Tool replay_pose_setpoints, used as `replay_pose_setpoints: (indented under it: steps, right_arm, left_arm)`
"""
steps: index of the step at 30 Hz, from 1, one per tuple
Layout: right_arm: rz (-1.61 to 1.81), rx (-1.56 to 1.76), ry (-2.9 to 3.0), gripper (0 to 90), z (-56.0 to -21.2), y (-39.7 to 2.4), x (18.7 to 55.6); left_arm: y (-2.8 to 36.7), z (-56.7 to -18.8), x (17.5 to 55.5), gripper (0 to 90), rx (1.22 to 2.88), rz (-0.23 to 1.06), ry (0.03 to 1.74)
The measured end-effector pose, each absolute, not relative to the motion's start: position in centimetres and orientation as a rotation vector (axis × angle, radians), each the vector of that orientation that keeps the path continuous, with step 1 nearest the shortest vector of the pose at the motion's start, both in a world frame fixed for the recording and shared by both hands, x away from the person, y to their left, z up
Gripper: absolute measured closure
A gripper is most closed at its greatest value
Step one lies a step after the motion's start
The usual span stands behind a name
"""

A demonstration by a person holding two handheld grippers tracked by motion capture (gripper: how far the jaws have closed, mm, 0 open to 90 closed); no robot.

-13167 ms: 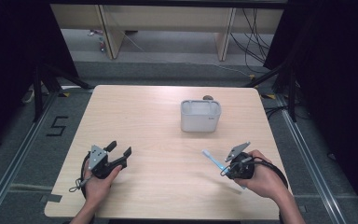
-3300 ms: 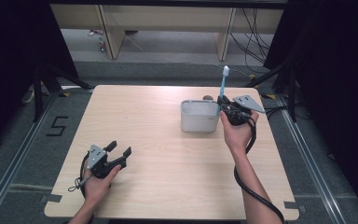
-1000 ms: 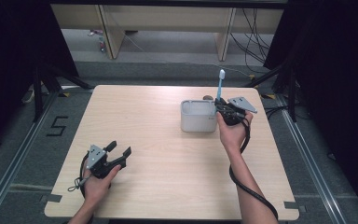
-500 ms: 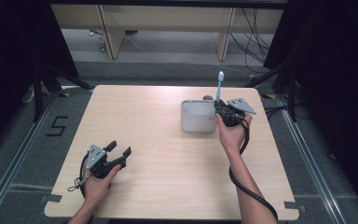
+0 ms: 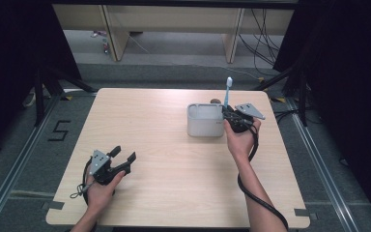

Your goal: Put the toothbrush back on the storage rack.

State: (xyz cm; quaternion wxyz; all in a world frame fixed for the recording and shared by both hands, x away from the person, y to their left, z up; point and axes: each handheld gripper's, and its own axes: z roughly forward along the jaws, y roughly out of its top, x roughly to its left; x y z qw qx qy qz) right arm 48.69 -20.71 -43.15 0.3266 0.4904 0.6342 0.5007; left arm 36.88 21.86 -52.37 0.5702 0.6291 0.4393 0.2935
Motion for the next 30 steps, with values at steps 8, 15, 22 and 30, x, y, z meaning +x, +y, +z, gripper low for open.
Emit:
replay_pose_setpoints:
  steps: [8, 15, 22, 30]
  right_arm:
    - [1.295, 1.257, 1.673, 78.6, -43.41, -20.79, 48.77]
    - [1.299, 1.293, 1.683, 78.6, -43.59, -20.63, 48.69]
    - [1.284, 1.264, 1.707, 78.5, -43.76, -20.86, 48.76]
    - [1.277, 1.281, 1.718, 78.5, -43.89, -20.79, 48.83]
  left_arm:
    - [21.86, -52.37, 36.88, 29.2, 1.476, 0.687, 1.03]
    - [21.86, -52.36, 36.87, 29.2, 1.475, 0.688, 1.031]
    - [21.84, -52.37, 36.87, 29.2, 1.477, 0.69, 1.029]
    - [21.84, -52.36, 36.88, 29.2, 1.477, 0.69, 1.031]
